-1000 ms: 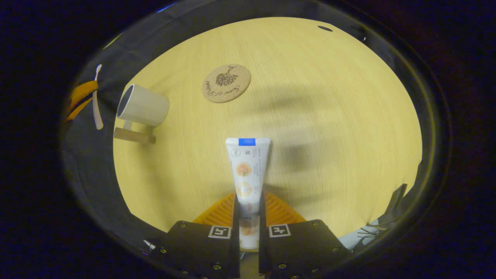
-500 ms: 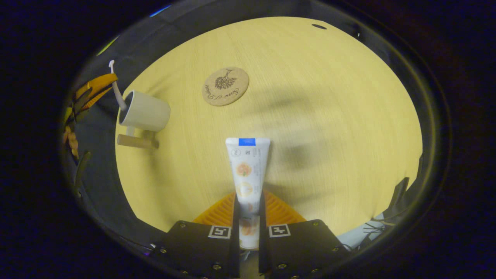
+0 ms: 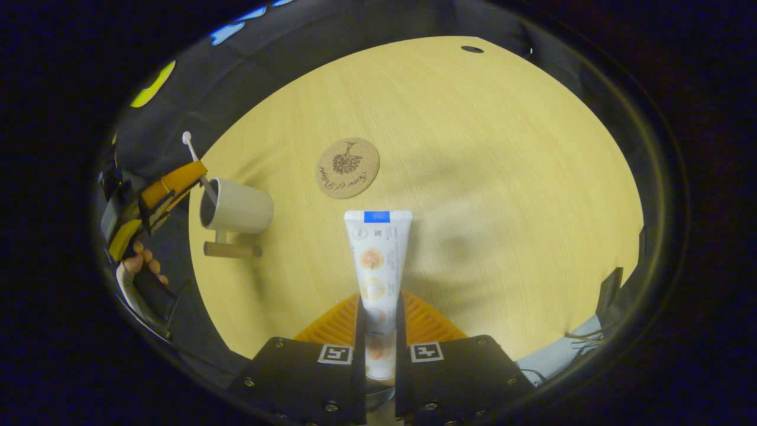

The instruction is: Put the toothbrush and toothpaste on the desktop into the cup, then pick up the cup and place it on the coaster on the desktop.

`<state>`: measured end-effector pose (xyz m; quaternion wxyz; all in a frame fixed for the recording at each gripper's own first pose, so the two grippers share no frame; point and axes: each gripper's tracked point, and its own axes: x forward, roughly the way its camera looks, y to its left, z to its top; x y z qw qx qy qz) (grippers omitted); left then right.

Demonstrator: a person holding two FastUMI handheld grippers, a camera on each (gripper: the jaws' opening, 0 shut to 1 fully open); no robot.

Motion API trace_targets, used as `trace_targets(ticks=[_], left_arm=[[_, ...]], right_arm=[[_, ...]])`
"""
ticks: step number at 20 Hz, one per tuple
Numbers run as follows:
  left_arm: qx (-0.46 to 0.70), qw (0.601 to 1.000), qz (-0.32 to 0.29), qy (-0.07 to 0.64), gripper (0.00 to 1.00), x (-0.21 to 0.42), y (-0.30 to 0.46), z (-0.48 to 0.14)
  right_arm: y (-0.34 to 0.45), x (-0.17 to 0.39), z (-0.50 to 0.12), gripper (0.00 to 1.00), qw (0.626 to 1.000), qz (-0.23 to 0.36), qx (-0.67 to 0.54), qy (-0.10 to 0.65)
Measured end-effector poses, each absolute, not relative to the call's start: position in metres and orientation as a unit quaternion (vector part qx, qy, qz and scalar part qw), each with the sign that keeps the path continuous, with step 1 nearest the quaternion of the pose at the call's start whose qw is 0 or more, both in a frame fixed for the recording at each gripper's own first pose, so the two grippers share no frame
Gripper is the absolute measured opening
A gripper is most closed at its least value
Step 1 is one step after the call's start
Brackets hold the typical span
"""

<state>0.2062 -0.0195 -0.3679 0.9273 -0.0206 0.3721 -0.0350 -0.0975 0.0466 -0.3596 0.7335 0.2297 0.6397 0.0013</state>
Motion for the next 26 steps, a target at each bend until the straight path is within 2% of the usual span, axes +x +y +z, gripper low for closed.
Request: trace_targets(ticks=[4,6,8,9,10,12,14,16,17,19,21,22,25,26], left_arm=[[-0.034,0.922,-0.042,0.383,0.15,0.193,-0.023,-0.372],[-0.038,0.921,-0.046,0.384,0.25,0.19,-0.022,-0.369],[-0.042,0.922,-0.051,0.381,0.28,0.184,-0.025,-0.363],[-0.041,0.922,-0.05,0.381,0.35,0.182,-0.024,-0.36],[-0.041,0.922,-0.049,0.382,0.38,0.179,-0.022,-0.359],[-0.047,0.922,-0.049,0.38,0.39,0.172,-0.022,-0.354],[-0.053,0.924,-0.05,0.375,0.34,0.166,-0.019,-0.346],[-0.054,0.926,-0.049,0.371,0.39,0.159,-0.013,-0.339],[-0.055,0.927,-0.047,0.369,0.34,0.154,-0.009,-0.335],[-0.057,0.926,-0.043,0.369,0.34,0.144,0.002,-0.33],[-0.067,0.925,-0.036,0.373,0.39,0.133,0.017,-0.327],[-0.069,0.924,-0.033,0.373,0.36,0.13,0.025,-0.328],[-0.076,0.923,-0.02,0.376,0.39,0.114,0.048,-0.326],[-0.078,0.923,-0.016,0.378,0.35,0.113,0.054,-0.326]], right_arm=[[0.044,-0.081,-0.35,0.21,0.742,0.0,0.236,0.627],[0.042,-0.068,-0.342,0.21,0.75,-0.001,0.243,0.615],[0.042,-0.052,-0.333,0.21,0.759,0.0,0.248,0.601],[0.042,-0.045,-0.329,0.21,0.764,0.001,0.25,0.595],[0.044,-0.038,-0.324,0.21,0.768,0.003,0.253,0.589],[0.049,-0.028,-0.317,0.21,0.773,0.008,0.257,0.58],[0.057,-0.02,-0.312,0.21,0.776,0.012,0.263,0.573],[0.063,-0.011,-0.308,0.21,0.779,0.013,0.266,0.568],[0.067,-0.007,-0.306,0.21,0.781,0.013,0.266,0.565],[0.077,0.004,-0.303,0.21,0.785,0.018,0.268,0.558],[0.092,0.019,-0.297,0.21,0.787,0.03,0.275,0.552],[0.099,0.024,-0.295,0.21,0.788,0.033,0.278,0.548],[0.121,0.043,-0.292,0.21,0.79,0.042,0.286,0.54],[0.128,0.047,-0.291,0.21,0.789,0.044,0.29,0.54]])
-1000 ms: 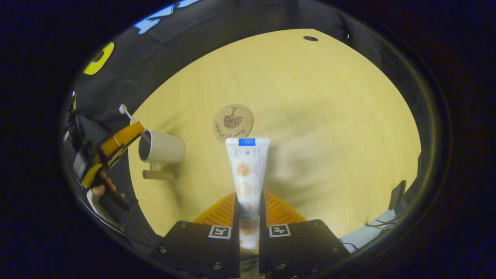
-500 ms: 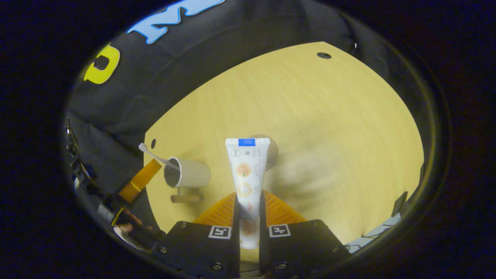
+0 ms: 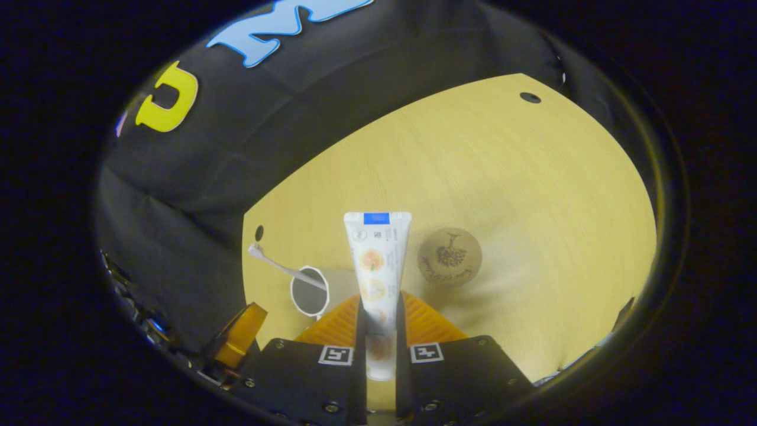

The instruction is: Put the toothbrush and toothpaste on the desktop into the cup, then pick up the cup and place it on the coaster on the desktop.

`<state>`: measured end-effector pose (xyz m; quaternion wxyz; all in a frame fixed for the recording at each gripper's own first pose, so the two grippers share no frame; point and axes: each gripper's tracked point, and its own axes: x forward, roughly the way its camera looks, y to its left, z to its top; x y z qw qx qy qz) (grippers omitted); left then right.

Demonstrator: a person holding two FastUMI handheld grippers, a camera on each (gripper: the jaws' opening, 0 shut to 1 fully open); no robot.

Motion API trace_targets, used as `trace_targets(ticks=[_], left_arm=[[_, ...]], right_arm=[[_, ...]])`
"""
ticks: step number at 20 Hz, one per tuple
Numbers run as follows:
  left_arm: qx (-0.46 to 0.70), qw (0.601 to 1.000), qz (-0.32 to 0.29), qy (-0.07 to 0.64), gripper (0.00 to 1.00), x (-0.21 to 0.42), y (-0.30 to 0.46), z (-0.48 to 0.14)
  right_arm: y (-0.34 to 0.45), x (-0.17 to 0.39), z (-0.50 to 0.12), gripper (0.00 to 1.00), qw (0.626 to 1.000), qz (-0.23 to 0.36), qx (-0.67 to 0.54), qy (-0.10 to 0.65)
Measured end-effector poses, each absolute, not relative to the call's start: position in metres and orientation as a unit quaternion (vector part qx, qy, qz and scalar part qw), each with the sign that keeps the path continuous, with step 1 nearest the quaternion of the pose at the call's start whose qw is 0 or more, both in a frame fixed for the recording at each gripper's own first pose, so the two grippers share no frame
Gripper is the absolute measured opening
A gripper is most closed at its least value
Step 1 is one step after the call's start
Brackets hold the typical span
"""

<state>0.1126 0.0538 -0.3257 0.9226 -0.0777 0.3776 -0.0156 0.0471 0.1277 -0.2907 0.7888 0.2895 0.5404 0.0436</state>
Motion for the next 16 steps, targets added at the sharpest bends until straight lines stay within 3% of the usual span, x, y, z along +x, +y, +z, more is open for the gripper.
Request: trace_targets(ticks=[10,16], left_arm=[[-0.089,0.912,0.04,0.399,0.38,0.06,0.131,-0.333],[-0.1,0.904,0.069,0.41,0.38,0.042,0.158,-0.339]], right_arm=[[0.199,0.13,-0.273,0.2,0.817,0.07,0.293,0.492],[0.224,0.135,-0.301,0.2,0.833,0.079,0.244,0.49]])
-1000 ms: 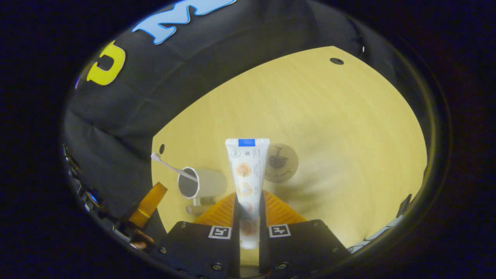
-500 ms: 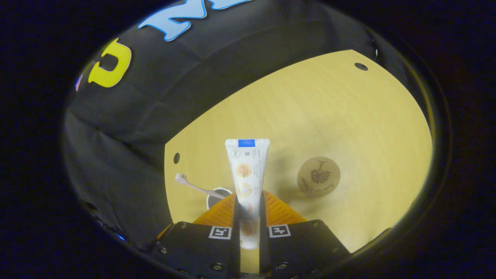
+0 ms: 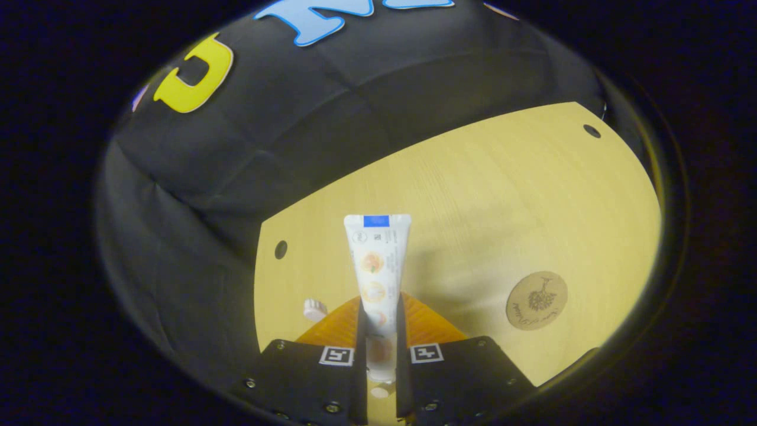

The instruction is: Put the toothbrush and toothpaste on the desktop into the cup, then pick up the cup and place it on the coaster on the desktop.

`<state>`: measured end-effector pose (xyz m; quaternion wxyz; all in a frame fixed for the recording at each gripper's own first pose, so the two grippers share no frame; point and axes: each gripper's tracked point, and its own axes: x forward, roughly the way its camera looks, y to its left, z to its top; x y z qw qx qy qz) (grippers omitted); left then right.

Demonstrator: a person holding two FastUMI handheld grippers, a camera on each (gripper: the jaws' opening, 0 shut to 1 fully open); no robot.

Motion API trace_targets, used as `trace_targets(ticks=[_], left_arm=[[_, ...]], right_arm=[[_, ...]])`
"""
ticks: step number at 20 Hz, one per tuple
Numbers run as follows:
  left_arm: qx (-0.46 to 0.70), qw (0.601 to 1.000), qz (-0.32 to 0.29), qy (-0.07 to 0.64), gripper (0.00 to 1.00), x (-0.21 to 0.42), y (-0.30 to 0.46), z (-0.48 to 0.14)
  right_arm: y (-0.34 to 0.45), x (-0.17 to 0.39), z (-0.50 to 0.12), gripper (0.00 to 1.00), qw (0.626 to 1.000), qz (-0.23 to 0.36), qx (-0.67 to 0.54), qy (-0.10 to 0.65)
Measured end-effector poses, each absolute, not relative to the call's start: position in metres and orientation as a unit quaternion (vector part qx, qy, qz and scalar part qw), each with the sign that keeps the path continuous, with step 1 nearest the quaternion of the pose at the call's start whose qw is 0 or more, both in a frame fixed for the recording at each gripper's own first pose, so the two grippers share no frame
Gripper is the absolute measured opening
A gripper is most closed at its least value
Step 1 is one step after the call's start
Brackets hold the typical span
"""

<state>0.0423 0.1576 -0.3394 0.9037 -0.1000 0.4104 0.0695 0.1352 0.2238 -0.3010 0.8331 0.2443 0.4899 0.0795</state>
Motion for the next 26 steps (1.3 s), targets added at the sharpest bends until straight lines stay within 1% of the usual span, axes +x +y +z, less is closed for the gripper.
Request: trace_targets(ticks=[2,3,5,7,9,11,12,15,16,17,18,19,20,21,22,23,24,26], left_arm=[[-0.104,0.901,0.077,0.413,0.39,0.031,0.168,-0.344],[-0.105,0.9,0.082,0.415,0.36,0.028,0.171,-0.345],[-0.107,0.896,0.089,0.421,0.36,0.017,0.174,-0.348],[-0.105,0.894,0.092,0.427,0.39,0.012,0.174,-0.352],[-0.102,0.891,0.091,0.432,0.39,0.006,0.171,-0.356],[-0.099,0.891,0.087,0.435,0.39,0.004,0.161,-0.356],[-0.096,0.89,0.084,0.437,0.35,0.008,0.16,-0.358],[-0.094,0.893,0.072,0.434,0.35,0.01,0.147,-0.361],[-0.095,0.894,0.067,0.433,0.35,0.012,0.141,-0.359],[-0.097,0.895,0.06,0.431,0.36,0.014,0.133,-0.357],[-0.1,0.895,0.053,0.431,0.36,0.019,0.126,-0.355],[-0.102,0.895,0.045,0.431,0.39,0.023,0.117,-0.356],[-0.106,0.896,0.035,0.431,0.36,0.023,0.105,-0.354],[-0.108,0.895,0.027,0.431,0.36,0.023,0.097,-0.352],[-0.109,0.896,0.016,0.431,0.39,0.025,0.09,-0.351],[-0.106,0.896,0.008,0.432,0.38,0.028,0.083,-0.349],[-0.1,0.896,0.0,0.432,0.44,0.031,0.078,-0.349],[-0.089,0.895,-0.019,0.437,0.47,0.035,0.066,-0.347]], right_arm=[[0.229,0.136,-0.306,0.2,0.849,0.089,0.225,0.47],[0.23,0.138,-0.306,0.2,0.863,0.096,0.213,0.448],[0.23,0.14,-0.304,0.2,0.886,0.105,0.191,0.409],[0.232,0.138,-0.302,0.2,0.905,0.112,0.17,0.373],[0.229,0.137,-0.297,0.2,0.923,0.113,0.141,0.34],[0.232,0.138,-0.298,0.19,0.93,0.123,0.123,0.325],[0.232,0.138,-0.298,0.24,0.929,0.126,0.125,0.325],[0.226,0.14,-0.289,0.22,0.927,0.127,0.126,0.329],[0.223,0.14,-0.284,0.39,0.927,0.131,0.124,0.329],[0.221,0.136,-0.284,0.45,0.928,0.13,0.115,0.328],[0.218,0.129,-0.283,0.47,0.928,0.136,0.113,0.329],[0.219,0.118,-0.284,0.51,0.925,0.142,0.115,0.332],[0.216,0.108,-0.282,0.55,0.923,0.146,0.122,0.334],[0.212,0.101,-0.278,0.55,0.922,0.148,0.126,0.334],[0.208,0.095,-0.272,0.55,0.922,0.15,0.131,0.332],[0.203,0.089,-0.266,0.55,0.922,0.152,0.136,0.329],[0.197,0.082,-0.261,0.55,0.922,0.152,0.142,0.328],[0.184,0.069,-0.253,0.55,0.92,0.149,0.153,0.328]])
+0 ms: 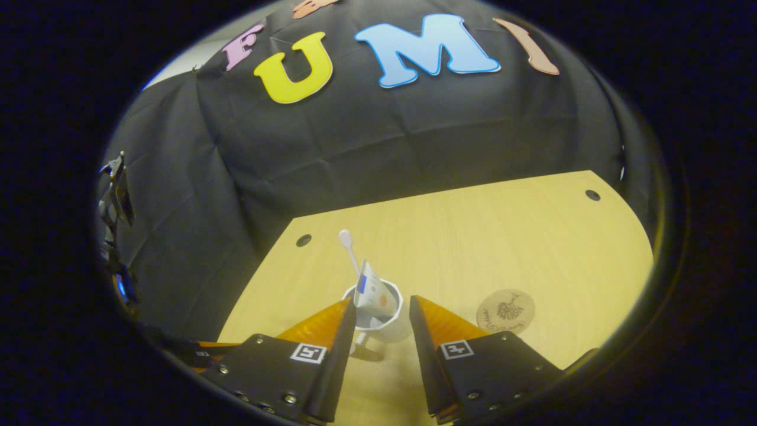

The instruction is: Put the toothbrush and toothpaste on the desktop into the cup, then pick up the cup and place it on the coaster on the desktop.

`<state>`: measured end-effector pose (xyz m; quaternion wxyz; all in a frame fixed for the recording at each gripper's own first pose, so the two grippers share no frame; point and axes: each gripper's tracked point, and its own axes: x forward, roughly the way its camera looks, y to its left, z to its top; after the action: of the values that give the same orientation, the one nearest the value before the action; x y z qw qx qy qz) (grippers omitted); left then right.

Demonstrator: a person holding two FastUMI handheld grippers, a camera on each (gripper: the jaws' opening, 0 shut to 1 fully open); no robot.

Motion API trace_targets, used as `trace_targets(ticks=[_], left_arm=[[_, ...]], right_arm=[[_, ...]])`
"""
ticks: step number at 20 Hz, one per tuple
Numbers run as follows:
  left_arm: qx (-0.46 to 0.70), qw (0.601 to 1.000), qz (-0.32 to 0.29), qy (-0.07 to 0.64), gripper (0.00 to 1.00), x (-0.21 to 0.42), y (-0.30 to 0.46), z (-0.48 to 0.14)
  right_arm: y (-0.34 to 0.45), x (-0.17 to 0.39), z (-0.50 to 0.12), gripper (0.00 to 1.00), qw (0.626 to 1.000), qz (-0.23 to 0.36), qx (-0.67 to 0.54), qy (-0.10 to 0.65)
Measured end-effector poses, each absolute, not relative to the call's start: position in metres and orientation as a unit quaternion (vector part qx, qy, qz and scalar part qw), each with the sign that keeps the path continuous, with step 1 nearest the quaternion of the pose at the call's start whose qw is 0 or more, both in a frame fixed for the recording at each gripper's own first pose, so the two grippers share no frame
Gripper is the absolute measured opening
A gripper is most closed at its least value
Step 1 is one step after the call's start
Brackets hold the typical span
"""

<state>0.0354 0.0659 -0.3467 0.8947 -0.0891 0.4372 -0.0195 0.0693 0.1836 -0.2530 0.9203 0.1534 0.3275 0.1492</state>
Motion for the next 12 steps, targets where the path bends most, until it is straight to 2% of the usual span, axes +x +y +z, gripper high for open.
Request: trace_targets(ticks=[3,6,12], left_arm=[[-0.086,0.89,-0.051,0.445,0.49,0.041,0.048,-0.342],[-0.087,0.879,-0.079,0.463,0.63,0.049,0.029,-0.339],[-0.039,0.857,-0.107,0.503,0.63,0.069,0.008,-0.352]], right_arm=[[0.152,0.052,-0.25,0.55,0.92,0.133,0.163,0.33],[0.112,0.038,-0.258,0.55,0.921,0.099,0.171,0.336],[0.037,0.007,-0.276,0.55,0.914,0.02,0.203,0.351]])
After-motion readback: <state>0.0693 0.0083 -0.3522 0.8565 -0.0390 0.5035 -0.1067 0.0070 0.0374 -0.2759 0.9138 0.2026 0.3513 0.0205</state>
